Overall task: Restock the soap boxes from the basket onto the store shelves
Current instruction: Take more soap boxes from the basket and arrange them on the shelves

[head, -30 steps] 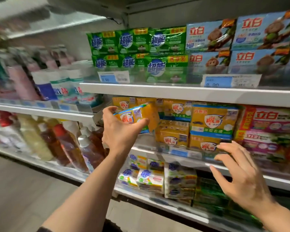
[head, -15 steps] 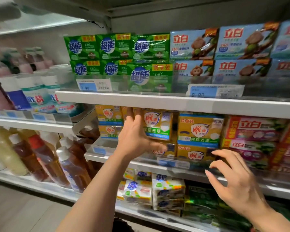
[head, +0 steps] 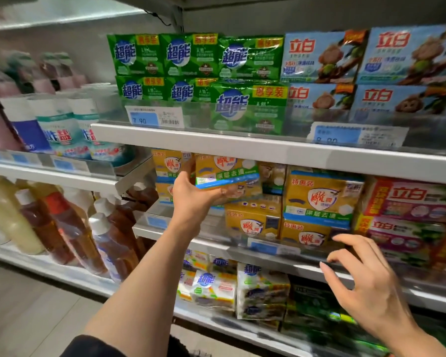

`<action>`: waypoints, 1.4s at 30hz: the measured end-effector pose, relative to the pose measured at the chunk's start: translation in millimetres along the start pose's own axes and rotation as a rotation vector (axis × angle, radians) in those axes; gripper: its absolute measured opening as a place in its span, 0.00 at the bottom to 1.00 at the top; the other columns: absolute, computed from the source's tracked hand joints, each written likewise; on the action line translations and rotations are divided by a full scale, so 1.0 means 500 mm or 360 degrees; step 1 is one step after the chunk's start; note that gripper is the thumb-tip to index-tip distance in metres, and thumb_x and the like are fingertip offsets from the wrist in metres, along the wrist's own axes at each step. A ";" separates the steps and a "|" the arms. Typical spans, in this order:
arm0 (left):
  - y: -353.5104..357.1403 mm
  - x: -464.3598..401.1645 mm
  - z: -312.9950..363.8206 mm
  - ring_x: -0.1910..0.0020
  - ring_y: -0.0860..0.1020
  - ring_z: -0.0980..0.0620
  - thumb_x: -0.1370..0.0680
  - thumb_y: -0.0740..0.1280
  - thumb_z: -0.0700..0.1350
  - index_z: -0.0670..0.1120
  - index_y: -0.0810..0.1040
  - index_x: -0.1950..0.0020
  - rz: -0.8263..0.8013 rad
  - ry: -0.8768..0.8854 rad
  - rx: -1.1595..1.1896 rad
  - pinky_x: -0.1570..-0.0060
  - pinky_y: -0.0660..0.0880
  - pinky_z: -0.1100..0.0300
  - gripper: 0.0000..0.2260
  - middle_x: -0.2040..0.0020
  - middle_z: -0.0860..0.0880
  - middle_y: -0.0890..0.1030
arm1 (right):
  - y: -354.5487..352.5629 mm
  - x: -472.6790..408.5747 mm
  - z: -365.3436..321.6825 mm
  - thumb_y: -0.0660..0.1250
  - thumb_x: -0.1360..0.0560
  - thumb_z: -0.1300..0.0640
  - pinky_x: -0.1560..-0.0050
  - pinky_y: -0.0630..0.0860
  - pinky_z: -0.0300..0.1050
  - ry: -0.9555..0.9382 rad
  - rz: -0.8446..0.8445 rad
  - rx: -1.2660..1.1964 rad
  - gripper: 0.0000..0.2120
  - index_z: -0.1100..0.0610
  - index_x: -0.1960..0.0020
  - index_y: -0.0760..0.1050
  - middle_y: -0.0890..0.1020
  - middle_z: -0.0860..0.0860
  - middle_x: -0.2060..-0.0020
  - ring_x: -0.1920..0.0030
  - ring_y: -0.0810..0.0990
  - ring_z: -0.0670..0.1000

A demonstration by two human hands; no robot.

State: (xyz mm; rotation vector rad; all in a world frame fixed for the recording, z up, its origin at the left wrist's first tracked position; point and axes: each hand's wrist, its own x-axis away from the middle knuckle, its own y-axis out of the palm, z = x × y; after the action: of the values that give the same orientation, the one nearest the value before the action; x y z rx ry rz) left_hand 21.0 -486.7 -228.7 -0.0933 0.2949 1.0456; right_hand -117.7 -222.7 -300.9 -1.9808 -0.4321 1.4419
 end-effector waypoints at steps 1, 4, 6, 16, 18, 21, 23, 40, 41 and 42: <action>-0.017 -0.005 0.002 0.49 0.83 0.49 0.46 0.82 0.45 0.42 0.73 0.37 0.0061 0.0033 0.0002 0.54 0.81 0.56 0.39 0.47 0.44 0.83 | 0.000 -0.002 0.000 0.77 0.37 0.63 0.43 0.68 0.39 0.0011 0.0000 -0.0001 0.08 0.61 0.61 0.79 0.79 0.56 0.52 0.47 0.74 0.53; -0.086 -0.023 -0.006 0.54 0.83 0.54 0.40 0.81 0.39 0.44 0.75 0.43 0.0277 0.0089 -0.0116 0.58 0.80 0.62 0.28 0.50 0.46 0.83 | 0.006 -0.005 0.003 0.73 0.30 0.59 0.44 0.68 0.40 -0.0026 0.0048 -0.0023 0.06 0.61 0.62 0.79 0.78 0.56 0.52 0.48 0.75 0.54; -0.135 -0.033 -0.027 0.55 0.83 0.53 0.37 0.80 0.36 0.45 0.76 0.46 0.0318 0.0047 -0.0188 0.56 0.81 0.57 0.24 0.51 0.45 0.83 | 0.014 -0.006 0.005 0.64 0.28 0.51 0.44 0.67 0.40 -0.0060 0.0044 -0.0055 0.14 0.61 0.62 0.79 0.78 0.56 0.52 0.47 0.75 0.54; -0.122 -0.063 -0.094 0.50 0.84 0.51 0.42 0.79 0.36 0.42 0.76 0.36 -0.0341 -0.0292 -0.0283 0.55 0.81 0.56 0.34 0.47 0.46 0.84 | 0.034 0.000 0.003 0.54 0.21 0.41 0.45 0.67 0.39 -0.0048 0.0043 -0.0088 0.26 0.60 0.62 0.79 0.77 0.55 0.53 0.48 0.74 0.53; -0.125 -0.064 -0.098 0.49 0.83 0.50 0.40 0.78 0.38 0.41 0.75 0.35 -0.0461 -0.0321 -0.0334 0.54 0.81 0.56 0.33 0.45 0.45 0.84 | 0.031 0.001 0.007 0.56 0.22 0.42 0.45 0.68 0.39 -0.0049 0.0042 -0.0066 0.25 0.60 0.62 0.79 0.77 0.54 0.52 0.48 0.75 0.53; -0.144 -0.071 -0.093 0.45 0.82 0.47 0.35 0.77 0.36 0.41 0.74 0.34 -0.0576 -0.0357 -0.0386 0.47 0.80 0.52 0.30 0.43 0.44 0.83 | 0.020 -0.001 0.010 0.56 0.22 0.43 0.46 0.66 0.37 -0.0043 0.0045 -0.0030 0.24 0.60 0.62 0.79 0.77 0.55 0.53 0.48 0.74 0.52; -0.149 -0.069 -0.093 0.44 0.82 0.49 0.31 0.74 0.33 0.42 0.72 0.32 -0.0649 -0.0342 -0.0475 0.47 0.80 0.56 0.28 0.41 0.45 0.82 | 0.014 -0.004 0.012 0.59 0.25 0.46 0.47 0.66 0.37 -0.0033 0.0027 0.0013 0.20 0.61 0.62 0.79 0.76 0.55 0.54 0.49 0.74 0.53; 0.157 0.225 0.028 0.42 0.74 0.52 0.30 0.76 0.42 0.45 0.75 0.37 -0.0313 0.0765 -0.0910 0.42 0.72 0.61 0.23 0.40 0.49 0.75 | -0.238 0.080 0.049 0.77 0.34 0.62 0.43 0.69 0.46 0.0243 -0.0160 0.0232 0.13 0.60 0.51 0.79 0.78 0.55 0.47 0.41 0.70 0.51; 0.197 0.261 0.034 0.42 0.74 0.54 0.30 0.76 0.42 0.46 0.75 0.37 -0.0467 0.0835 -0.0845 0.43 0.71 0.63 0.23 0.40 0.50 0.75 | -0.277 0.093 0.059 0.77 0.34 0.62 0.43 0.69 0.46 0.0282 -0.0152 0.0285 0.13 0.60 0.51 0.79 0.78 0.56 0.47 0.41 0.71 0.52; 0.237 0.297 0.040 0.42 0.73 0.56 0.30 0.76 0.41 0.46 0.75 0.37 -0.0609 0.0899 -0.0788 0.42 0.70 0.66 0.23 0.40 0.51 0.75 | -0.317 0.109 0.071 0.77 0.34 0.62 0.43 0.70 0.46 0.0320 -0.0146 0.0340 0.13 0.60 0.51 0.79 0.78 0.56 0.47 0.41 0.72 0.53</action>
State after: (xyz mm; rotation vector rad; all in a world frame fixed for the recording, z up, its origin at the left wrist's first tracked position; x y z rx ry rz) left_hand -8.1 -298.4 -244.0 -0.8686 0.4991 0.6729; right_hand -115.7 -61.7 -241.8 -1.8849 -0.2646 1.1670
